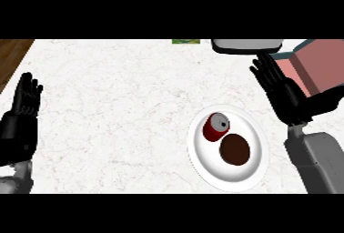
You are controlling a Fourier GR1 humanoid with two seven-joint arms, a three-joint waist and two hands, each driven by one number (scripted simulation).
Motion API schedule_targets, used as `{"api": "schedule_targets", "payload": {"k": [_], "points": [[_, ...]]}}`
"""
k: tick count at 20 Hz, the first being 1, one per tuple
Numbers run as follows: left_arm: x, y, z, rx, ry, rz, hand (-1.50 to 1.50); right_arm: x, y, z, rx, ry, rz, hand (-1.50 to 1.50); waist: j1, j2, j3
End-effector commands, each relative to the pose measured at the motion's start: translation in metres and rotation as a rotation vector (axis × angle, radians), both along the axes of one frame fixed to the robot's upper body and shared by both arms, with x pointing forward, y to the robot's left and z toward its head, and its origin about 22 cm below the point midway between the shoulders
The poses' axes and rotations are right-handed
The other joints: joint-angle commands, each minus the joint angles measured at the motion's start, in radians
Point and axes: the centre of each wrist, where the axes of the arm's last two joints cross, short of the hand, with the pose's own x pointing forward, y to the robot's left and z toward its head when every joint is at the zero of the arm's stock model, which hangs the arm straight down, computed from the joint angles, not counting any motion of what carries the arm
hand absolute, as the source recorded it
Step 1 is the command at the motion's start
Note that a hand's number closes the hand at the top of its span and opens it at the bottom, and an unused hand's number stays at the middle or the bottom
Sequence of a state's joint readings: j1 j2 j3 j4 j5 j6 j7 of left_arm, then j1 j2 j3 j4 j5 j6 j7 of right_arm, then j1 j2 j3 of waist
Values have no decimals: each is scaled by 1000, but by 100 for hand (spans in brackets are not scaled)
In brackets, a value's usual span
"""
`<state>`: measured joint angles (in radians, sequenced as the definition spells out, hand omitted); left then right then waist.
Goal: Pick the cupcake from the plate and place it in the cardboard box
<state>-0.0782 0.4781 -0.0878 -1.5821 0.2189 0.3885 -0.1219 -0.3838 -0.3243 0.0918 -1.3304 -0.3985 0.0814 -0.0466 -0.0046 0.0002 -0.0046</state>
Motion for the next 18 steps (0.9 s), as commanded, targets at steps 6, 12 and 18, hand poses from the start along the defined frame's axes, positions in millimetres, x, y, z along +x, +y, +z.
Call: {"api": "schedule_targets", "payload": {"k": [6, 12, 18], "points": [[-18, 2, -24, -199, 152, 78, 0, -84, -125, -52, -19, 89, -945, 150, -185, -31, 0], [-16, -27, -27, -300, 222, -34, 0, -169, -119, -107, -437, 149, -1190, -150, -108, -14, -1], [-2, -32, -5, -301, 208, -88, 0, -218, -89, -65, -611, 155, -1016, -150, -49, -4, -4]]}}
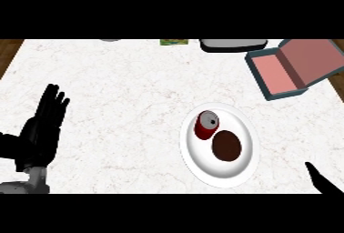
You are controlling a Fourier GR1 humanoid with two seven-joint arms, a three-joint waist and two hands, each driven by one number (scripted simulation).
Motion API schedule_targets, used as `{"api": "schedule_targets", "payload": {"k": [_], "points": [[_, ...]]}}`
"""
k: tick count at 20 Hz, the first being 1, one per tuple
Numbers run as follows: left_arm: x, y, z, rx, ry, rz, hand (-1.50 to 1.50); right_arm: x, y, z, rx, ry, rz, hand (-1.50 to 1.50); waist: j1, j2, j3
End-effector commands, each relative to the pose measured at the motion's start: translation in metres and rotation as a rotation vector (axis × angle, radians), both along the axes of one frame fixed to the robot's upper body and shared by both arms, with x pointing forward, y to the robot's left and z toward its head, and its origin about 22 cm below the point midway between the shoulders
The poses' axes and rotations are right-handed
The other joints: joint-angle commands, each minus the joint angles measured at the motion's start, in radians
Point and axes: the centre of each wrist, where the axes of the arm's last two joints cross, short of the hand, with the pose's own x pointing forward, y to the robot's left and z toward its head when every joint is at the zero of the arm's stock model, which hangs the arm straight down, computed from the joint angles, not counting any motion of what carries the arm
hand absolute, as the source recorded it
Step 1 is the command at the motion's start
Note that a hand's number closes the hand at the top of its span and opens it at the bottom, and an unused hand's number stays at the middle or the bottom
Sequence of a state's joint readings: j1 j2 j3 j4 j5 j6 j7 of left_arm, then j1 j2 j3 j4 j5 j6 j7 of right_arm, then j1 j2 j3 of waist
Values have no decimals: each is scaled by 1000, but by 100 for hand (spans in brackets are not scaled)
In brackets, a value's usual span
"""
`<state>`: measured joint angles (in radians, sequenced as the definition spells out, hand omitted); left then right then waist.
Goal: Pick the cupcake from the plate and place it in the cardboard box
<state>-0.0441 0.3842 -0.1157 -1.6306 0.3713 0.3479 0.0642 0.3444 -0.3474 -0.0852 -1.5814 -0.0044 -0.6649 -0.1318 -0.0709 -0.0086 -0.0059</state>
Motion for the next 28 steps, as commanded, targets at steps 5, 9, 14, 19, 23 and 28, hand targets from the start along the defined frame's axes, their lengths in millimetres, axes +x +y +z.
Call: {"api": "schedule_targets", "payload": {"k": [5, 9, 14, 19, 23, 28], "points": [[10, -11, 5, -8, 3, -54, 0, -54, 25, 43, -33, 394, 237, -150, 41, 16, -6], [13, -13, 9, -20, 18, -77, 0, -51, 44, 88, 19, 522, 292, -150, 65, 15, -1], [14, -6, 15, -5, 10, -85, 0, -40, 89, 148, 114, 450, 303, -150, 80, 11, 2], [5, -23, 5, -26, -4, -86, 0, -13, 107, 173, 108, 466, 310, -150, 84, 10, 4], [12, -16, 29, -18, 8, -105, 0, 11, 117, 185, 95, 520, 287, -150, 89, 11, 4], [7, -10, -10, -18, -3, -89, 0, 30, 137, 145, 136, 570, 281, -150, 82, 11, 5]]}}
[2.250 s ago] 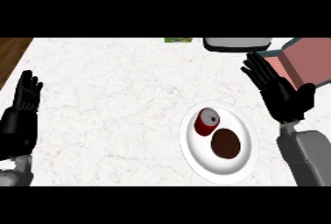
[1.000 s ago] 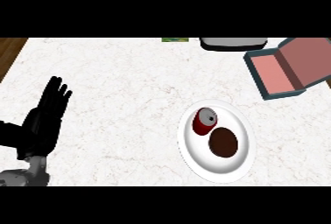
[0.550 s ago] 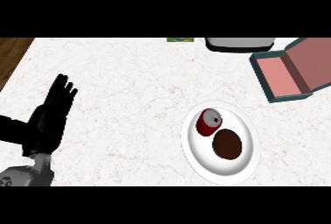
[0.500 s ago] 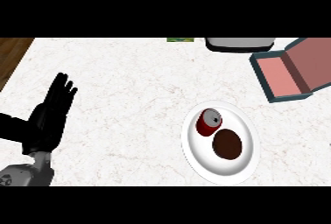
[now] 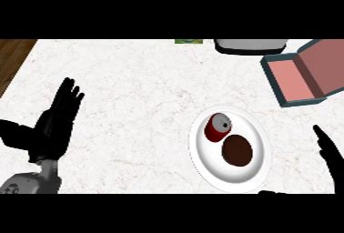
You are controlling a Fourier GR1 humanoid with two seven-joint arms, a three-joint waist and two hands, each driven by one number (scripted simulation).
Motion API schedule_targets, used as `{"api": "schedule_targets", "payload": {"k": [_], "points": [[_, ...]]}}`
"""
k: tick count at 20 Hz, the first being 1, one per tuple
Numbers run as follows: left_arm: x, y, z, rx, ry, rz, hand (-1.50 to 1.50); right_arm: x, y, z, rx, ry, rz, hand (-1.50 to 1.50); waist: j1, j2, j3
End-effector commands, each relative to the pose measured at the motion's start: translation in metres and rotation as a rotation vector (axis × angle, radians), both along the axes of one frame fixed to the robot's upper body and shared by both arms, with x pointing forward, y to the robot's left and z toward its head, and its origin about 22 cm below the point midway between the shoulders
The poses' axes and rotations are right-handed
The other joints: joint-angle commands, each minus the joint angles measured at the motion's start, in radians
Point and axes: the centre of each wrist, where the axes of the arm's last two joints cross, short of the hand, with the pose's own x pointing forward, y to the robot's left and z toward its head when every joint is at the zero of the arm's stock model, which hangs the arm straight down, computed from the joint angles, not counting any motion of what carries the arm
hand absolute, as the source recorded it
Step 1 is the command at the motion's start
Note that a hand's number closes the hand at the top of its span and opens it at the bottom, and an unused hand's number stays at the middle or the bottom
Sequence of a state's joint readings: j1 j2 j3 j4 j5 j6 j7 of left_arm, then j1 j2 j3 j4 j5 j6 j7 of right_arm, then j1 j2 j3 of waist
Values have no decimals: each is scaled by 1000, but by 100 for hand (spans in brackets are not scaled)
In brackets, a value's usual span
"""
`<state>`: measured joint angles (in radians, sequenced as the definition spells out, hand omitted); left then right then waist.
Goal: Pick the cupcake from the plate and place it in the cardboard box
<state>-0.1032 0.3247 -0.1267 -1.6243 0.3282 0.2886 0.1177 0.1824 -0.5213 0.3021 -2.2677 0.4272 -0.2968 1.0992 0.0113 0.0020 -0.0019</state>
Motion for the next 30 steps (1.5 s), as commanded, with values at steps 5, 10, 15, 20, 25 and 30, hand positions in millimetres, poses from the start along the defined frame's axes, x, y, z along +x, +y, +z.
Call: {"api": "schedule_targets", "payload": {"k": [5, 10, 15, 20, 25, 30], "points": [[-4, 3, -1, 15, -6, 6, 0, 25, 38, -3, 58, 99, -54, -150, -3, -2, 1], [-8, -12, -2, 6, 7, 19, 0, 32, 31, -39, 25, 112, -74, -150, -9, -2, 2], [-5, 2, 10, -4, -4, 11, 0, 20, 21, -23, 23, 78, -103, -150, -15, -3, 2], [3, 3, 4, -7, -3, -11, 0, 41, 52, -51, 59, 103, -76, -150, -11, -2, 2], [-13, -7, 4, -15, 11, -1, 0, 42, 46, -37, 36, 122, -88, -150, -10, -3, 2], [-11, 9, -2, -8, 16, 14, 0, 62, 38, -67, 14, 160, -110, -150, -9, -2, 2]]}}
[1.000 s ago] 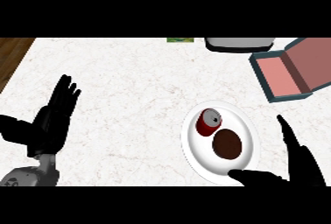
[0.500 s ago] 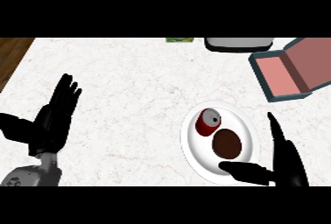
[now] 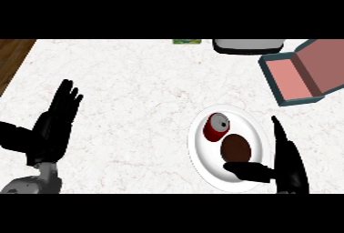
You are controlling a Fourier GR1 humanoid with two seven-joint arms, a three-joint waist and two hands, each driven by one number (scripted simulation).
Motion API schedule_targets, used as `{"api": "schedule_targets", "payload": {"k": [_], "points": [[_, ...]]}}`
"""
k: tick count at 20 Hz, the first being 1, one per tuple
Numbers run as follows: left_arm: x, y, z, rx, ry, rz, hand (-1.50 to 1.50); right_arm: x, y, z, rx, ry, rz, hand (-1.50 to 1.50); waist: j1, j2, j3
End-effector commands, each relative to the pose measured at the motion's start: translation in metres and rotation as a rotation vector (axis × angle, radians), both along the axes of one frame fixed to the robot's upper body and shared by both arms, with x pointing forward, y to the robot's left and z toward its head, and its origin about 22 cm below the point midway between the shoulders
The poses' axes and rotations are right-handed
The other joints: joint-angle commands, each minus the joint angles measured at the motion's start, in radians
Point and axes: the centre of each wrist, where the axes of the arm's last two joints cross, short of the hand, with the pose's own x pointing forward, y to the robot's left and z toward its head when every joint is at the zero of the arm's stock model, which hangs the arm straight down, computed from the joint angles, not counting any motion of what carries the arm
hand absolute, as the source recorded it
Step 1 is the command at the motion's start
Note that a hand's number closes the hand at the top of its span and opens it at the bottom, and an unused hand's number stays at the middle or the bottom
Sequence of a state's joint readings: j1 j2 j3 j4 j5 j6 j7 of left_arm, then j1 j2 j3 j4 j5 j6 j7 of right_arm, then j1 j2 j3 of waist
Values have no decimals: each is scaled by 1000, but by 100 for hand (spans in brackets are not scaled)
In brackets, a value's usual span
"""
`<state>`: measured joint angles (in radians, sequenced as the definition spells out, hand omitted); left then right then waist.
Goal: Pick the cupcake from the plate and place it in the cardboard box
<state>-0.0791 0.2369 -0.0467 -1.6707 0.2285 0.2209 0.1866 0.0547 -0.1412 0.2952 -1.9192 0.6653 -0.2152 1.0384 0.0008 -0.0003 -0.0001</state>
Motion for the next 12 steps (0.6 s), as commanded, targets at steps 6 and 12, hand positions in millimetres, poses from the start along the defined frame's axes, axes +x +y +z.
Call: {"api": "schedule_targets", "payload": {"k": [6, 12], "points": [[-8, 0, 11, 4, -1, -7, 0, 4, 1, -34, -3, 68, -26, -150, 0, 0, 0], [11, 7, 4, -17, 8, 10, 0, 22, 8, -23, 29, 60, -3, -150, -1, 0, 0]]}}
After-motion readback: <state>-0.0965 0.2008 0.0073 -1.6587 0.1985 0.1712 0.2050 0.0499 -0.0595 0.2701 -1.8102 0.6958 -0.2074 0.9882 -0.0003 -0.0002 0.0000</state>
